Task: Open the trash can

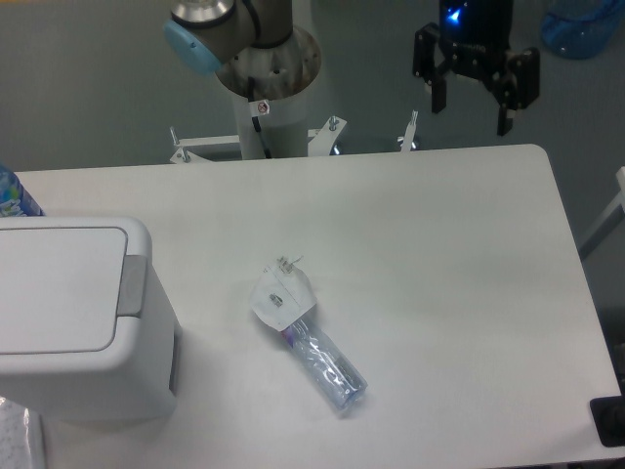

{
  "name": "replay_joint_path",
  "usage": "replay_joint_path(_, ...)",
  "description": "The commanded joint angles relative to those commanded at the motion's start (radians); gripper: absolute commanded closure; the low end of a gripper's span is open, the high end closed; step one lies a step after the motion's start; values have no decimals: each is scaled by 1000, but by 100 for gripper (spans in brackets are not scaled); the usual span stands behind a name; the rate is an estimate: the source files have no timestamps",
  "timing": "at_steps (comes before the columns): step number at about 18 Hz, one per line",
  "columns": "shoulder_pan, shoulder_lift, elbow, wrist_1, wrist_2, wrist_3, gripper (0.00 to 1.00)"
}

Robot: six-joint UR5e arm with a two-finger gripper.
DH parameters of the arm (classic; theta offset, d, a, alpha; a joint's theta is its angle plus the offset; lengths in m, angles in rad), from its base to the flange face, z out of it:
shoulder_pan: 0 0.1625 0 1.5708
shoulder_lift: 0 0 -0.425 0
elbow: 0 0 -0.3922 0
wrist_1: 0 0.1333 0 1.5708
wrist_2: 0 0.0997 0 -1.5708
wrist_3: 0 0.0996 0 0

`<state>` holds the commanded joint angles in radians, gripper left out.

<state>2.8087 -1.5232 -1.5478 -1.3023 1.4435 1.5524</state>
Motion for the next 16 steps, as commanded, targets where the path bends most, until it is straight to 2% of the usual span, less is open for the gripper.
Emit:
replay_joint_path(7, -9, -3, 8, 2, -2, -3, 0)
replay_joint_path(9, -11, -2, 6, 9, -3, -55, 0)
replay_joint_path(11, -41, -2, 5, 21, -3, -174, 0)
replay_joint_path(12, -66, -6, 5, 46, -3, -275, 0)
replay_joint_path(14, -128, -14, -6, 121, -5, -499, 0)
replay_joint_path(16, -190, -37, -9, 188, -6, -668, 0)
